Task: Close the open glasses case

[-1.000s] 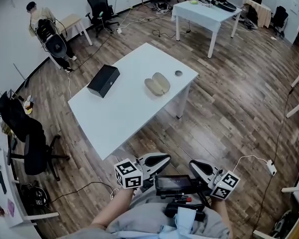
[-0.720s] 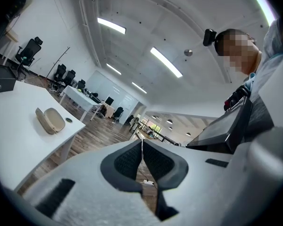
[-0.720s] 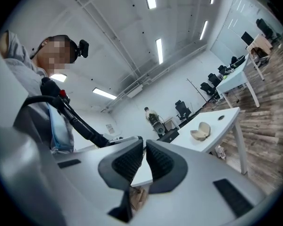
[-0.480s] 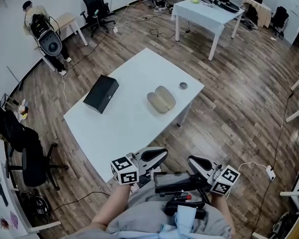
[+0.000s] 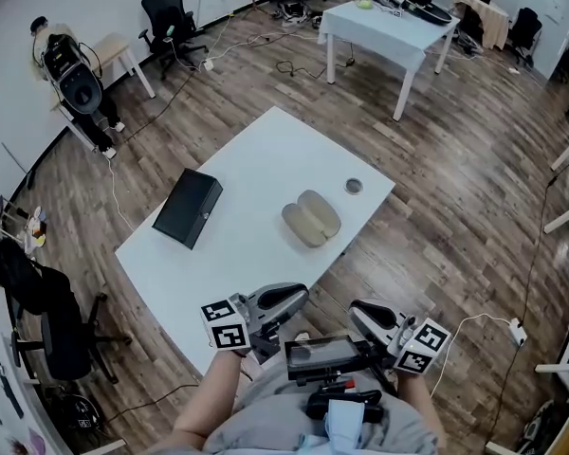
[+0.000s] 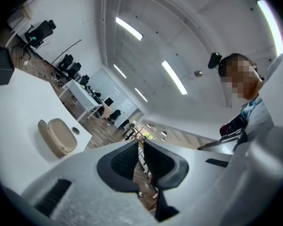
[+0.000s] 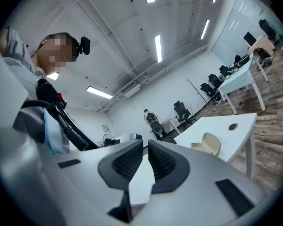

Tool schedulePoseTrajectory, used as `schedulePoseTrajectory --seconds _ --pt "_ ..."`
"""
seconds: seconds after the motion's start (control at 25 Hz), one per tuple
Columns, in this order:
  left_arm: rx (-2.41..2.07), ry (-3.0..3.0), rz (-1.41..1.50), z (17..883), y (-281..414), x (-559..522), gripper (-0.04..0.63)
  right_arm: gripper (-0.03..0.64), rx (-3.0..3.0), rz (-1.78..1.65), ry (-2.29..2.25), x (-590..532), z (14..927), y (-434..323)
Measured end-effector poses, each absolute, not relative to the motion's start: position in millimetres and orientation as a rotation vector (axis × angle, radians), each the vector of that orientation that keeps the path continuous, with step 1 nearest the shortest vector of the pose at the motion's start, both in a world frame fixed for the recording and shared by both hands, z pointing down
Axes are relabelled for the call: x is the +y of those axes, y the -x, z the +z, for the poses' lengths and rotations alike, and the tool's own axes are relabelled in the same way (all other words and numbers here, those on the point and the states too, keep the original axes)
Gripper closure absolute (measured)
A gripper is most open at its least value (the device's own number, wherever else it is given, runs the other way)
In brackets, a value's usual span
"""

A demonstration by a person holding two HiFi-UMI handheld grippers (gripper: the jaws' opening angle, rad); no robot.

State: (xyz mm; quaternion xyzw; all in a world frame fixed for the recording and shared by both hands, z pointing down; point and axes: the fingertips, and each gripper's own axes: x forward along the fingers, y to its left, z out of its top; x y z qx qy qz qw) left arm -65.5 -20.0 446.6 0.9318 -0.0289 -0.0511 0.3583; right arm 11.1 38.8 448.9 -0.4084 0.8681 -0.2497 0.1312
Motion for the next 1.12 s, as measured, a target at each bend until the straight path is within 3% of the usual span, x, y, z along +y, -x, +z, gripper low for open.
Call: schedulePoseTrajectory --seconds 0.28,0.72,1.0,1.12 --pt "-0.045 -2.232 -0.278 436 46 -50 0.572 0.581 2.52 -0.783 1.099 -8 455 -39" --pt "-0.079 -2.494 -0.009 451 20 -96 0.571 0.581 2.703 -0.813 1.056 -74 471 -50" --pt "-0.095 -2.654 0.329 482 19 -157 0.565 0.581 2.768 -0.839 1.288 -114 504 -58" --pt "-0.053 -2.737 0.615 507 12 -180 0.498 0.58 2.838 -0.852 1.394 -132 523 -59"
